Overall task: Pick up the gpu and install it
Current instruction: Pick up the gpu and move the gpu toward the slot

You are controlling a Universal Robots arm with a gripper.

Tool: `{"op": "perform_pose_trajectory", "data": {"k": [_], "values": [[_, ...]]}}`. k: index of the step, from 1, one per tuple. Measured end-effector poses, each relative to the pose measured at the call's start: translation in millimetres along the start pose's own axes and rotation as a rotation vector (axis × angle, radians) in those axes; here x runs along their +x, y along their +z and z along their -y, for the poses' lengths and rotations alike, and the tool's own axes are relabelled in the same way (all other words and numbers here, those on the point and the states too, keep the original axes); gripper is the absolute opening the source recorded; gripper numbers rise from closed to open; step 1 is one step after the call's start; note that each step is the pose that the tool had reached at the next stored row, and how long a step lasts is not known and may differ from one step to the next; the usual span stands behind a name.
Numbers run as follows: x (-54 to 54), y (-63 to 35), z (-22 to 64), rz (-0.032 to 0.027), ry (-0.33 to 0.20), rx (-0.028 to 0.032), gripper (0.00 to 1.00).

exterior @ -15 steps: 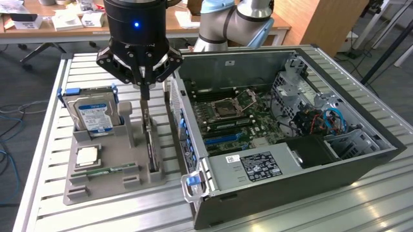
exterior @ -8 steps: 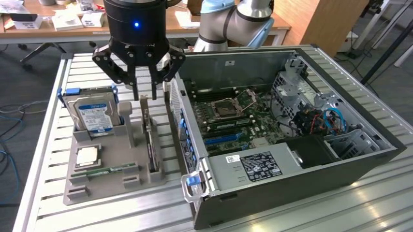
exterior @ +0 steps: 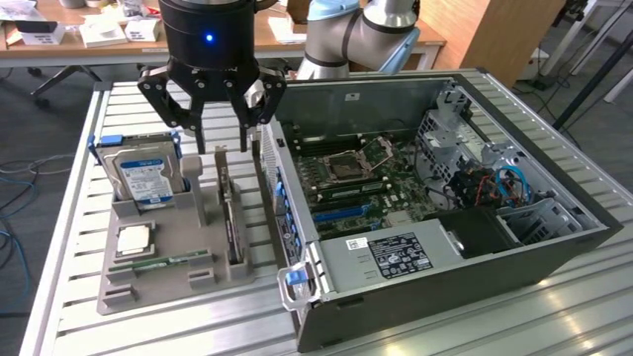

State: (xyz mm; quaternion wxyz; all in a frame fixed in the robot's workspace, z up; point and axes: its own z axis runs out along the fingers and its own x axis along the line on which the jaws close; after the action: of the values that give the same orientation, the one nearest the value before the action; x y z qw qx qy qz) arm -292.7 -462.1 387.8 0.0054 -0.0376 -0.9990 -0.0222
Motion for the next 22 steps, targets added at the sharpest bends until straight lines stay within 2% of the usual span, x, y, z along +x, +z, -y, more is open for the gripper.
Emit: {"op": "perform_pose_trajectory", "data": {"k": [14, 22], "values": [[0.0, 0.9, 0.1, 0.0001, 0.0, -0.0001, 0.53], [-0.1, 14.2, 0.7, 0.0004, 0.0, -0.0001, 0.53]]}}
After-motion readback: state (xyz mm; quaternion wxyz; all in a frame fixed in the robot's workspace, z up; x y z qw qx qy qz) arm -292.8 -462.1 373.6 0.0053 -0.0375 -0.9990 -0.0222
